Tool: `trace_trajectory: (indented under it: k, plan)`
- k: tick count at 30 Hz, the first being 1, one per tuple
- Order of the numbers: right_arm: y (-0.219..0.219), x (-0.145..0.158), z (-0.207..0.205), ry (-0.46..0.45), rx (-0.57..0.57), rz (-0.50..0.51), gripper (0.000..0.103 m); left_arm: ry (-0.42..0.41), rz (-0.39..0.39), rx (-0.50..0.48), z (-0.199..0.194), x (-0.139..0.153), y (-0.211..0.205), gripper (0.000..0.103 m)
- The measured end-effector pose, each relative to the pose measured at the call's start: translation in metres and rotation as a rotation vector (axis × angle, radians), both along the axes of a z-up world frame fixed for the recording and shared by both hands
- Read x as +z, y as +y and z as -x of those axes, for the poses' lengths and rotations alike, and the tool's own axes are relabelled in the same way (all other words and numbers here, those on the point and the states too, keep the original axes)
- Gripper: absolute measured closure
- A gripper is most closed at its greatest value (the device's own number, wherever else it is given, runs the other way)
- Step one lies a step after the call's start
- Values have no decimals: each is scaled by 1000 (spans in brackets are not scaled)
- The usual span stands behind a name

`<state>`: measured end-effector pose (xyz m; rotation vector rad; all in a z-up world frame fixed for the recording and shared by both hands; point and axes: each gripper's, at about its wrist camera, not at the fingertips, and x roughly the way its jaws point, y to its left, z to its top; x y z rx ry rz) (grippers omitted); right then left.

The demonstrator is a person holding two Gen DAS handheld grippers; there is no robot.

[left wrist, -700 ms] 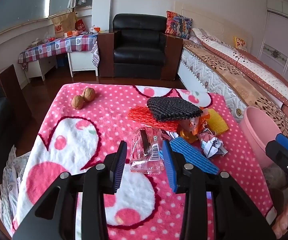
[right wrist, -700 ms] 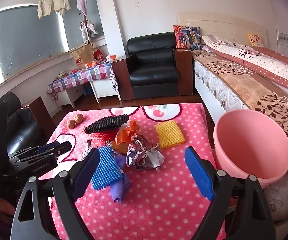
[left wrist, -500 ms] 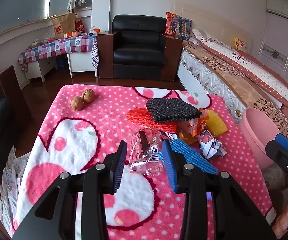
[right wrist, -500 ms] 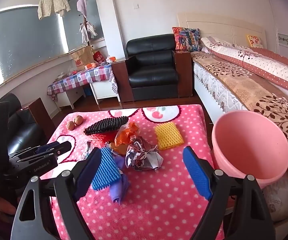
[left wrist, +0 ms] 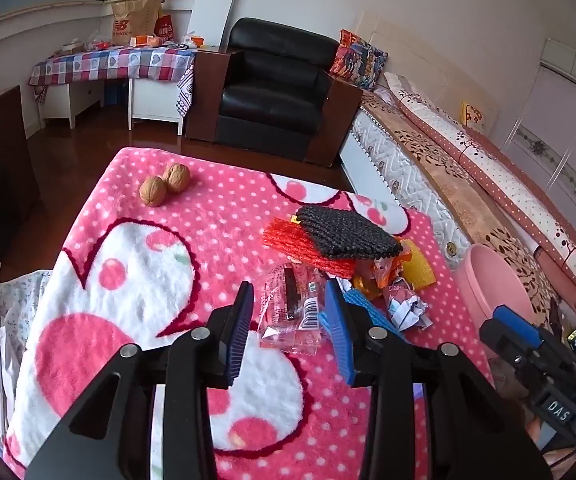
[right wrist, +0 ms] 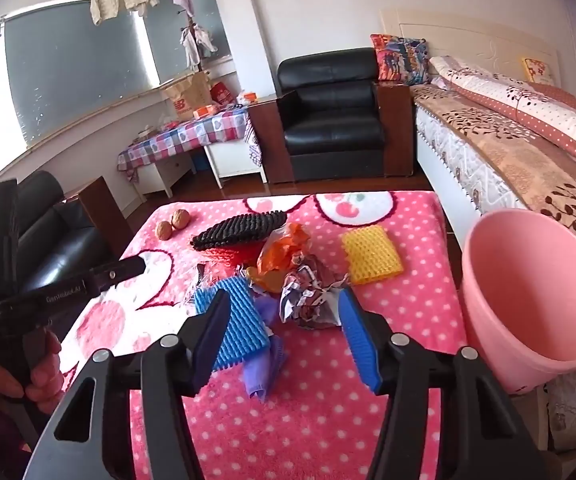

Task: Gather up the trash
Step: 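Move both tools toward the pile of trash on the blanket, then grasp the black knitted pad with the left tool while the right grasps the blue sponge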

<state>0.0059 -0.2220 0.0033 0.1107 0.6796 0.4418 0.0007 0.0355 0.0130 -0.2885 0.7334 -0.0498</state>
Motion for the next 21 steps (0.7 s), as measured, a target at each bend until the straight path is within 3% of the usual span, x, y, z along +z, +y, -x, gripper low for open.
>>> trace_trajectory:
  k: [10,14,18,19,20,21]
  plan:
    - [-11,-10,-14,19,-31,5,51,28,14,-51,-57,7,-22,66]
    - [-18,-8,-28,15,-55,12,51,66,-34,-53,-79,-6,-31,66]
    - [-22,-9,-45,17,-76,16,51,139,-34,-50,-92,-28,-30,66]
    - [-23,-11,-51,21,-83,17,51,144,-26,-56,-92,-32,-29,70]
    - [-24,-13,-56,28,-90,16,51,142,-22,-67,-91,-34,-29,84]
    - [-24,-14,-61,35,-93,16,51,136,-28,-83,-89,-35,-30,87]
